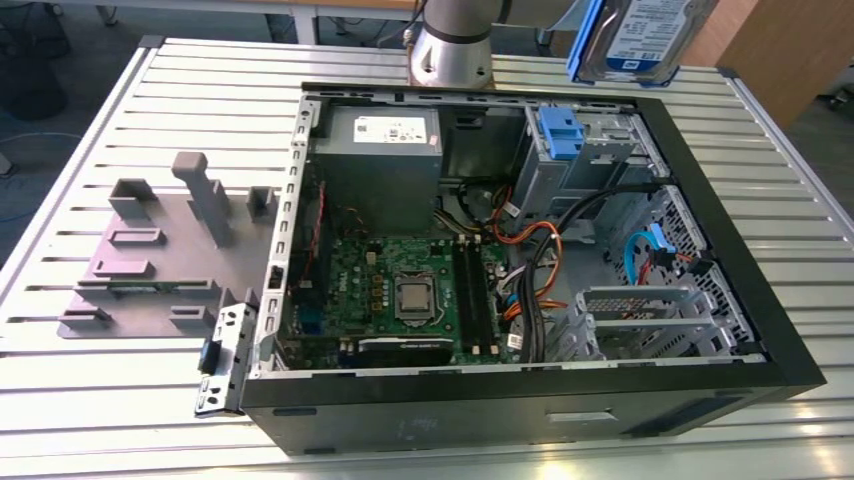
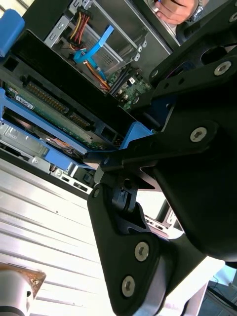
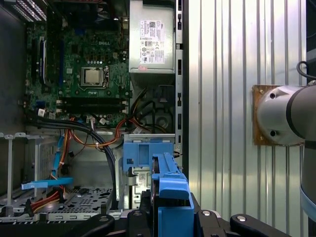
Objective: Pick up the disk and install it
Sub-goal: 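Pick up the disk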
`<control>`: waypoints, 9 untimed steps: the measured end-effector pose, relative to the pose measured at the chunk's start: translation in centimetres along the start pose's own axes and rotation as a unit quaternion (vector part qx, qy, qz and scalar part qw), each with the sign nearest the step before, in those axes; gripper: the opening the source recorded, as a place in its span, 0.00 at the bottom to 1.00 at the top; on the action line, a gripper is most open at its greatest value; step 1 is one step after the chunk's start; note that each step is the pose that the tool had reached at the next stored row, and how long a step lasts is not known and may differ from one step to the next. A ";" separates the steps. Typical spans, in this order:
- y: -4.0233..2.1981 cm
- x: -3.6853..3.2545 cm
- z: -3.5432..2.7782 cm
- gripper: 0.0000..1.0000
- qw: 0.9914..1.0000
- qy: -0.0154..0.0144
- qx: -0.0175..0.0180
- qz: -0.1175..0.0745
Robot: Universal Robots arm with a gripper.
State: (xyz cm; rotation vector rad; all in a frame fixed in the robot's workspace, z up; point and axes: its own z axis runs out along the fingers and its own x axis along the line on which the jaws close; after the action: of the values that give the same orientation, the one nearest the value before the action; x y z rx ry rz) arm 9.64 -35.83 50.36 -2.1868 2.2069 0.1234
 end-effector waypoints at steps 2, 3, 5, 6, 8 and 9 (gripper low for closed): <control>-0.07 0.00 0.00 0.37 1.000 0.000 0.000 0.000; -0.11 0.00 0.00 0.37 1.000 0.000 0.000 0.000; -0.18 0.00 -0.01 0.37 1.000 0.000 0.000 0.000; -0.22 0.00 -0.01 0.37 1.000 0.000 0.000 0.000; -0.30 0.00 -0.01 0.37 1.000 0.000 0.000 0.000; -0.33 0.00 -0.01 0.37 1.000 0.000 0.000 0.000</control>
State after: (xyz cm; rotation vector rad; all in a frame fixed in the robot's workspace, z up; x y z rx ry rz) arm 9.97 -35.83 50.36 -2.1869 2.2069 0.1234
